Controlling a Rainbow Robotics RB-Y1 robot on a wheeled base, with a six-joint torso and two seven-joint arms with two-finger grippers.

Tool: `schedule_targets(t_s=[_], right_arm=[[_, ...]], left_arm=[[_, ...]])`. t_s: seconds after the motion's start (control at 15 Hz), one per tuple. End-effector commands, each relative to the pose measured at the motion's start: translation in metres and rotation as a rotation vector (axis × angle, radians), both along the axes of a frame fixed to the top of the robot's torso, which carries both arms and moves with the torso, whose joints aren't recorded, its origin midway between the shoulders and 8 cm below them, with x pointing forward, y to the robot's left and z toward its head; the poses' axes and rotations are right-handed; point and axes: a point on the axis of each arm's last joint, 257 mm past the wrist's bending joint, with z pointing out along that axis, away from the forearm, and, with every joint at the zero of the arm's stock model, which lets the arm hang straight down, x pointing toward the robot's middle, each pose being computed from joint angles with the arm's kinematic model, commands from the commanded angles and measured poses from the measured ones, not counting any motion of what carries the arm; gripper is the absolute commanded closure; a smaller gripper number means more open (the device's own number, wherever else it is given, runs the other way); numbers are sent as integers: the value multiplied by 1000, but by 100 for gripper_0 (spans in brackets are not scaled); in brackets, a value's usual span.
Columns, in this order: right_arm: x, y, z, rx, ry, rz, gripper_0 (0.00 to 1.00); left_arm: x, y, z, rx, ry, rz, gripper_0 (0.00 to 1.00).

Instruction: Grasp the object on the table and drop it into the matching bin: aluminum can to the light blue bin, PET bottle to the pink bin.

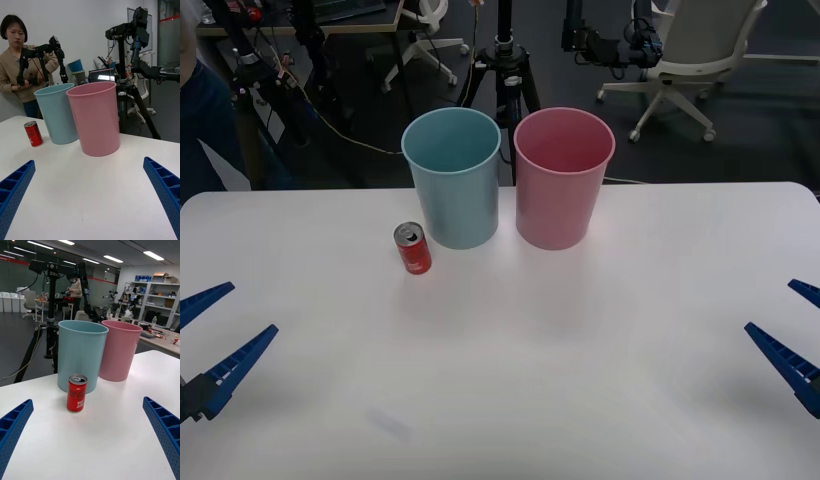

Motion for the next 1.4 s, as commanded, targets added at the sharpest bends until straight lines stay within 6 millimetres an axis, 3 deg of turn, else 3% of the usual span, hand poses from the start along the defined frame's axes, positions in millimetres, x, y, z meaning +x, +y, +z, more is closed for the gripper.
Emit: schedule_targets(t_s=[0.07,0.4,0.67,1.07,1.4], right_arm=[[0,0,0,0,0,0,0],[0,0,0,0,0,0,0],[0,0,0,0,0,0,0],[0,0,0,0,0,0,0],[0,0,0,0,0,0,0]], left_arm=[[-2,-2,-3,4,6,-6,0],[-9,-6,-9,25,15,-32,0],[-10,-9,-32,108,-10,-23,0],[14,-34,-81,193,-45,-94,0],[30,-45,-98,209,-28,-110,0]])
